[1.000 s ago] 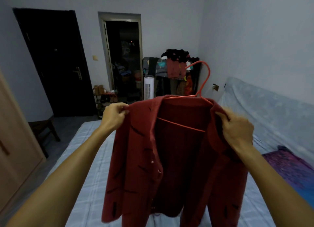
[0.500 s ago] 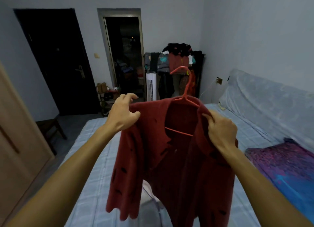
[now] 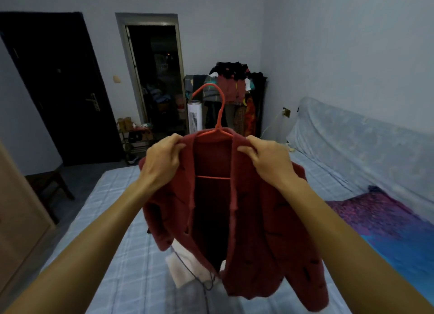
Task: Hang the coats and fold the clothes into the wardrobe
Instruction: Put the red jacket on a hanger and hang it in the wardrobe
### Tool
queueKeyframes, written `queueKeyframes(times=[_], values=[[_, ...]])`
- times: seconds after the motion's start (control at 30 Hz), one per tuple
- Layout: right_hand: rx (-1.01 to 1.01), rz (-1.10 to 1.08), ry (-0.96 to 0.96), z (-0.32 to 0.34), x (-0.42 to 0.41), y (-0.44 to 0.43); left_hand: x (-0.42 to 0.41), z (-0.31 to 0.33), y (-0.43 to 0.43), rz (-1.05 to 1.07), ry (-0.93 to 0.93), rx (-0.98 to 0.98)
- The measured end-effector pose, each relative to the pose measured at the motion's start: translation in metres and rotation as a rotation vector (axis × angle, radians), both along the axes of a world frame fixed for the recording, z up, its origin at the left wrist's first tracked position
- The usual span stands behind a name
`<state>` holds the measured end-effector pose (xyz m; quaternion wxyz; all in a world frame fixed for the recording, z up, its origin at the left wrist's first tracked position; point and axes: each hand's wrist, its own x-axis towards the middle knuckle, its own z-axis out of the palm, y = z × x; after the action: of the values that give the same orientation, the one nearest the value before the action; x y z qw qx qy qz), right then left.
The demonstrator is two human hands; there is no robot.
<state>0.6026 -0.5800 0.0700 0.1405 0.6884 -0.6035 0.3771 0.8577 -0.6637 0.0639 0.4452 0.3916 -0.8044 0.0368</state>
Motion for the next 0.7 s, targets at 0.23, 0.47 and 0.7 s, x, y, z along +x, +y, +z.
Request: queueKeyframes(times=[0.23,0.47,0.7], values=[[0.077,0.150,0.017,0.010,-0.009,-0.008,-0.001,0.008,0.016,0.069,0.044,-0.024],[-0.056,0.155,0.009,-0.015,0.012,-0.026,0.026,0.004,0.039,0.191,0.040,0.074],[-0.227,0.325,-0.029,-0.028,0.091,-0.039,0.083,0.006,0.088,0.414,-0.110,0.116]])
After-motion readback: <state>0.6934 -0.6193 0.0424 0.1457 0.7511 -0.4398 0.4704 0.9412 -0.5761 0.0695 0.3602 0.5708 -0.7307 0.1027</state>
